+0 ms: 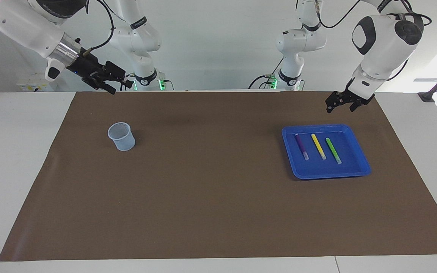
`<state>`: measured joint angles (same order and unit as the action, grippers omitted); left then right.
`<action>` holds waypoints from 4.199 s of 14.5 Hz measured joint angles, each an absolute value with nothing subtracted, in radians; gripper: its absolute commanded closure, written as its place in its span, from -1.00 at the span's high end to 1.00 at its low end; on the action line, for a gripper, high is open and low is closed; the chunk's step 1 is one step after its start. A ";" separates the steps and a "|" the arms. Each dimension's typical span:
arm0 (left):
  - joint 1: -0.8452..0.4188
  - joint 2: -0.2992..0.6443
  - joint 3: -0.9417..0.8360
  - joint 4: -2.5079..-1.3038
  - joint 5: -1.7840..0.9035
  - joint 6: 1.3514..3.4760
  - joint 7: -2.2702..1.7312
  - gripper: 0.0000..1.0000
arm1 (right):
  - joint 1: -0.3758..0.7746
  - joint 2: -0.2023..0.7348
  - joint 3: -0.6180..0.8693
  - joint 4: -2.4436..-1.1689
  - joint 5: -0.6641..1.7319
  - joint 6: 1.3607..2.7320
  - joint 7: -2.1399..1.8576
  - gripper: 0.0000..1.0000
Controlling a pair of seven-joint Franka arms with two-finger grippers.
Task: Transfer and insert pens with both arms
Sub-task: 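Lower the left gripper onto the green pen while the right gripper nears the cup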
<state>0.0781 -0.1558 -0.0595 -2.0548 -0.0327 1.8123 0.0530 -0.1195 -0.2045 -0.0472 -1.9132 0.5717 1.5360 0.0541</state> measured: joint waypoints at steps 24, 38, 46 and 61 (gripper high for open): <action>0.139 0.055 -0.064 -2.179 -0.033 2.199 0.264 0.82 | -0.119 -0.205 -0.041 -1.919 0.587 1.545 0.056 1.00; 0.142 0.166 -0.062 -2.179 -0.033 2.288 0.316 0.39 | -0.119 -0.215 -0.031 -1.948 0.615 1.580 0.056 1.00; 0.144 0.178 -0.062 -2.179 -0.010 2.292 0.346 -0.21 | -0.119 -0.217 -0.031 -1.949 0.615 1.581 0.056 1.00; 0.146 0.180 -0.063 -2.144 -0.009 2.259 0.309 -1.00 | -0.119 -0.217 -0.030 -1.950 0.615 1.584 0.056 1.00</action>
